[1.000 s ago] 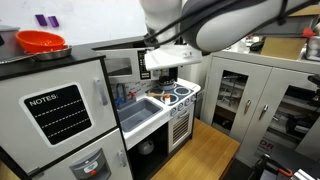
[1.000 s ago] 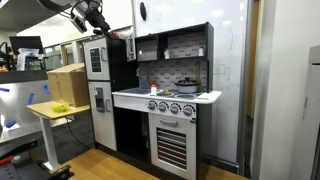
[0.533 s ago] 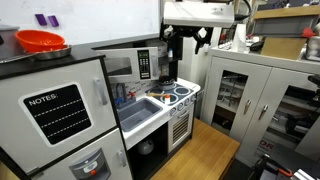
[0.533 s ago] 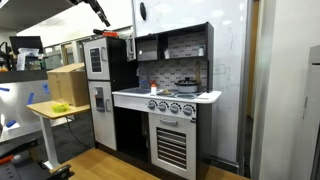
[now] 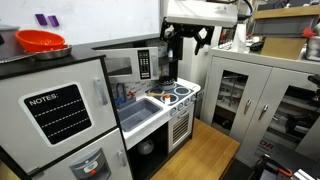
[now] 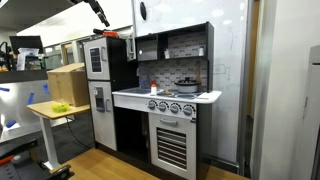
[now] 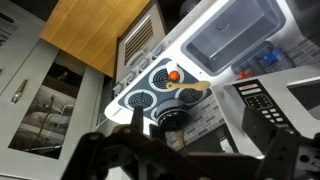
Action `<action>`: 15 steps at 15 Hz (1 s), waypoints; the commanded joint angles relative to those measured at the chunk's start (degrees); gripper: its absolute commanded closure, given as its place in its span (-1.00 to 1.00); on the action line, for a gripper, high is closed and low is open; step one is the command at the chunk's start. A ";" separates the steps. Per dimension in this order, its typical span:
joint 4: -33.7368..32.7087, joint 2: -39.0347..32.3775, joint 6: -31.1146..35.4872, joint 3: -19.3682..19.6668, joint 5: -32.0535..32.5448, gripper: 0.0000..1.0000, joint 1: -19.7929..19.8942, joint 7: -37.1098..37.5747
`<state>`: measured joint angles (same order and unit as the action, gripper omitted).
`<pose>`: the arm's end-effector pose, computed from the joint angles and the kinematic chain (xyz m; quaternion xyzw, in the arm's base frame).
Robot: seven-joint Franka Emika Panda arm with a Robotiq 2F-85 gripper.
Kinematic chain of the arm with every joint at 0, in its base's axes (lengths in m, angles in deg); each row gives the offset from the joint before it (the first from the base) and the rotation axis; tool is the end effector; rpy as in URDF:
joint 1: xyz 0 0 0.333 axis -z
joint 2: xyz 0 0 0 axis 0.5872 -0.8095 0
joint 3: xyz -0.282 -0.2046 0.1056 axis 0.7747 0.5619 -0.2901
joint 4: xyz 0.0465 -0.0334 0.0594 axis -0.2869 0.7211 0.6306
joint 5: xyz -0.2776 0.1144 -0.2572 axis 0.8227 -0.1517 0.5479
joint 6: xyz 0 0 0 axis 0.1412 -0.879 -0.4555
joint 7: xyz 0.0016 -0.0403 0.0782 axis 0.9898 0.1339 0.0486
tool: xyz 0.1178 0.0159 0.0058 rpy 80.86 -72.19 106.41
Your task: Open the microwave door
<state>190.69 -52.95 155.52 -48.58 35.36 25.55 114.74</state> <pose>0.4484 0.1323 0.6065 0.9002 -0.3710 0.2261 0.0298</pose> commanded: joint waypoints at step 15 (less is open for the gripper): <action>-13.43 -8.46 -8.32 16.34 -44.39 -1.00 5.42 -52.94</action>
<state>184.16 -55.64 153.76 -30.27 -8.81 26.68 61.04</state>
